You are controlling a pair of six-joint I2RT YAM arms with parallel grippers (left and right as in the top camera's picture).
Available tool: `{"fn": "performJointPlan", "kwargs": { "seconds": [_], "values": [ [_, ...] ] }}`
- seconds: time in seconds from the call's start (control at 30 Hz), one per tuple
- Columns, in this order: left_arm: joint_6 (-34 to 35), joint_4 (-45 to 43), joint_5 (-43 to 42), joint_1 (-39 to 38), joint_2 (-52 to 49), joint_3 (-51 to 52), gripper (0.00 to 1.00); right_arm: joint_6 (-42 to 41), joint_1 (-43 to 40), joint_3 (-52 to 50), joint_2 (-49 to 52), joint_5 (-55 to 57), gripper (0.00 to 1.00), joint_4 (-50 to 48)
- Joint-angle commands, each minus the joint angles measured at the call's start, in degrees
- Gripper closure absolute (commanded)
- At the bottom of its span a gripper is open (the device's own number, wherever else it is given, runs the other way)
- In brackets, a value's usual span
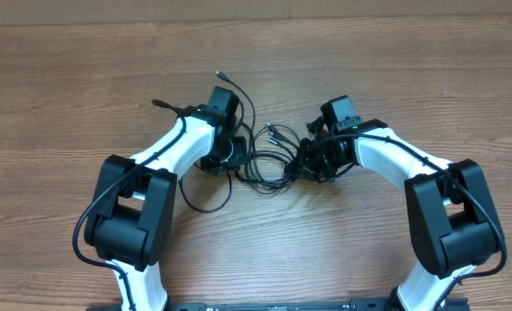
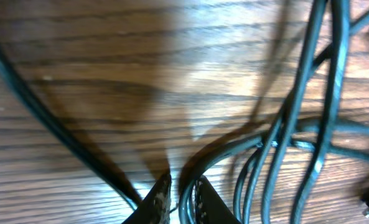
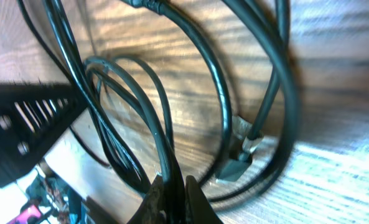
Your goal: Untangle cables
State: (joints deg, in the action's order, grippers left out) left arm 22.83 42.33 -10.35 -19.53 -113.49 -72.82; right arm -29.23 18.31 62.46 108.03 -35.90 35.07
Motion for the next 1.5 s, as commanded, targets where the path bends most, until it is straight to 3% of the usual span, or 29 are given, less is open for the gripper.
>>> {"fn": "performJointPlan", "kwargs": {
  "seconds": [0.0,0.23,0.7,0.87,1.03,1.23,1.37,1.47],
  "values": [
    [-2.32,0.96,7.67,3.23,-1.73,-0.07,0.85,5.77,-1.09,-0.35,-0.31,-0.2,0.96,1.73],
    [-2.27,1.57,18.93,4.68,-1.75,-0.04,0.84,9.86,-2.23,-0.35,-0.31,4.92,0.96,6.36],
    [-1.36,0.94,19.58,4.63,-2.36,0.02,0.86,14.49,-8.81,1.49,-0.31,17.38,0.92,17.49],
    [-1.38,0.96,19.56,4.63,-2.36,0.02,0.8,14.32,-9.55,4.2,-0.31,21.31,0.92,20.79],
    [-2.47,1.38,18.32,4.63,-2.32,-0.31,0.67,14.53,-9.49,4.72,-0.31,14.36,0.84,20.33],
    [-3.63,7.37,9.29,4.63,-2.32,-5.79,0.66,14.53,-8.85,4.72,-0.31,-0.09,0.8,17.9],
    [-4.83,12.57,5.42,4.61,-2.32,-11.39,0.65,14.29,-7.08,4.7,-0.31,-1.31,0.8,17.79],
    [-5.07,15.8,4.44,4.61,-2.32,-13.92,0.61,14.29,-5.2,4.7,-0.31,-1.31,0.71,17.75]
  ]
}}
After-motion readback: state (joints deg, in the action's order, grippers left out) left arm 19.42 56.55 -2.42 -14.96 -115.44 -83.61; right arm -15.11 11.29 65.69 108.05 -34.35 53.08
